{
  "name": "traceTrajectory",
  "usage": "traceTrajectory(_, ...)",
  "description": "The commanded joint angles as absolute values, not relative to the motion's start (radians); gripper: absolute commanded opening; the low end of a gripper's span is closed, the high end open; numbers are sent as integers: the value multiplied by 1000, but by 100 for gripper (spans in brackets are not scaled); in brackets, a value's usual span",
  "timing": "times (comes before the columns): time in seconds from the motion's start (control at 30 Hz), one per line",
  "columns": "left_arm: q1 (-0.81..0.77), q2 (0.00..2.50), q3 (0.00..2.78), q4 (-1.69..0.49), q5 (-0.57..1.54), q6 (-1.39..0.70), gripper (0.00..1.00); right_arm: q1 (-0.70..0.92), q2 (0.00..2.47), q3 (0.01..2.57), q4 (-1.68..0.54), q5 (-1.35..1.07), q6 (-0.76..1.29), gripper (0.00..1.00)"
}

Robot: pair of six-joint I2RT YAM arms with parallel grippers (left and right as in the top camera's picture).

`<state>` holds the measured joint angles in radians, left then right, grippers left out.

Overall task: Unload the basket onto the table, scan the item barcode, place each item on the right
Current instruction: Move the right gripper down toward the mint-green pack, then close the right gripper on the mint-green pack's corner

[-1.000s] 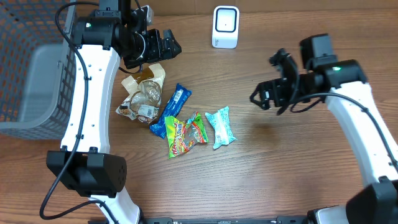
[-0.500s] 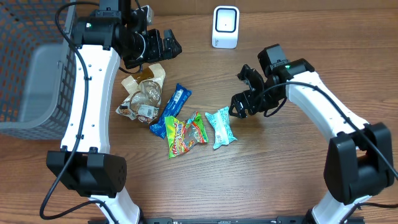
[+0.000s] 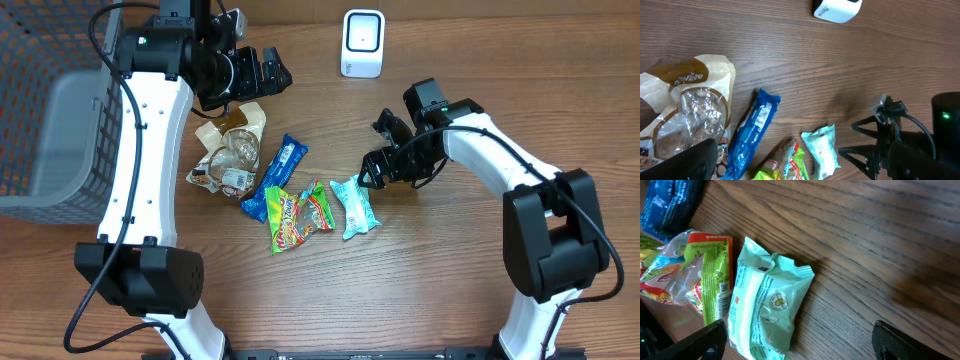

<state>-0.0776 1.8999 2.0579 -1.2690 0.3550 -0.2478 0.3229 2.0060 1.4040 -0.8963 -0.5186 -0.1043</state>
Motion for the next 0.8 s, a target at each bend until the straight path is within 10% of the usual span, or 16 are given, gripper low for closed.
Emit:
traceTrajectory(0.0, -72, 1885, 2068, -1271, 347, -232, 100, 334, 2013, 1400, -890, -542, -93, 93)
traceTrajectory(0.53, -72, 1885, 2068, -1271, 347, -232, 100, 404, 2090, 1399, -848, -533, -94, 86)
traceTrajectory(0.77, -72, 1885, 2068, -1271, 347, -232, 100, 427, 2091, 1399, -826, -502, -73, 45)
